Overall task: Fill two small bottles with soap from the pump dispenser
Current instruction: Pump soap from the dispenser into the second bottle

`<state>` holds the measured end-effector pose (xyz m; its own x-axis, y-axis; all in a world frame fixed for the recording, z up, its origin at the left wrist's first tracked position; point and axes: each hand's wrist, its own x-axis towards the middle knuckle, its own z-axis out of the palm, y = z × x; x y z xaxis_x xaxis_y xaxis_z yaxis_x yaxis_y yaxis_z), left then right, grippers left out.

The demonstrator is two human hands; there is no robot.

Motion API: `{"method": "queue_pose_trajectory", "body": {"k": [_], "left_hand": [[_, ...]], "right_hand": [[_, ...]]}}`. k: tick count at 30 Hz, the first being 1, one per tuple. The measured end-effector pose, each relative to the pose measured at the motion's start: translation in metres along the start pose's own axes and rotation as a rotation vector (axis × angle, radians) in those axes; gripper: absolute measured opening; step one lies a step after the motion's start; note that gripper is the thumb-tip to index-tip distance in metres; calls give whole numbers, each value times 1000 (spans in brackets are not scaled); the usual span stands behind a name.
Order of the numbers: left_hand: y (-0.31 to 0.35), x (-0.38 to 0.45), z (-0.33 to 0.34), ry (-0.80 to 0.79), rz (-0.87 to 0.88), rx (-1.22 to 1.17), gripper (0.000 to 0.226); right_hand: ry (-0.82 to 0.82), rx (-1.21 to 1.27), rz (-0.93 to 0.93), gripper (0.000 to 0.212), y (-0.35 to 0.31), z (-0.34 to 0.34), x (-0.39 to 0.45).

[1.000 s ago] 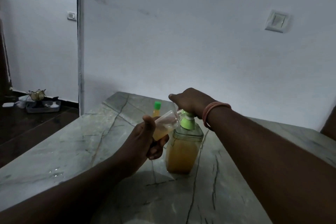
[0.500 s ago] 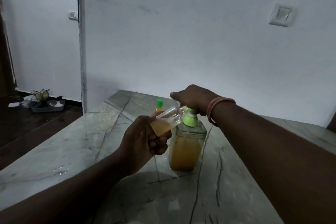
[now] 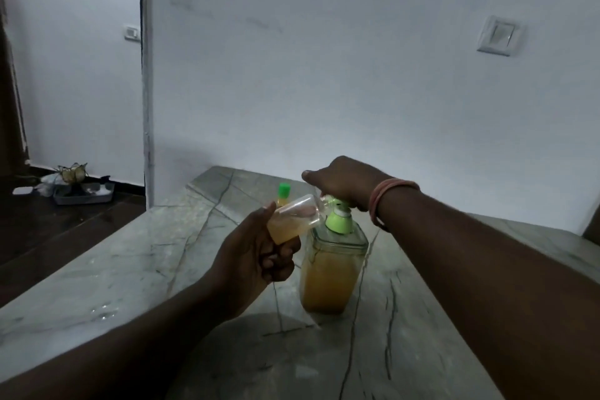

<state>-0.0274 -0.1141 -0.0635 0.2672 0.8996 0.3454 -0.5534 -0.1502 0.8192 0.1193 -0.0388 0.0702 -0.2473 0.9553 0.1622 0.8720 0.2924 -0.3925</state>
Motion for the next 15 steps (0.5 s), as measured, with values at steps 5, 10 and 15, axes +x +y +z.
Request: {"method": "queue_pose_trajectory", "body": {"k": [5, 10, 15], "left_hand": [[-2, 3, -7, 0, -2, -9, 54], [-7, 4, -9, 42, 2, 18, 45], [-4, 3, -6, 28, 2, 66, 38]], "right_hand": [[83, 142, 25, 57, 5, 8, 3], [54, 123, 79, 55, 6, 11, 1], [60, 31, 39, 59, -2, 3, 5]]}}
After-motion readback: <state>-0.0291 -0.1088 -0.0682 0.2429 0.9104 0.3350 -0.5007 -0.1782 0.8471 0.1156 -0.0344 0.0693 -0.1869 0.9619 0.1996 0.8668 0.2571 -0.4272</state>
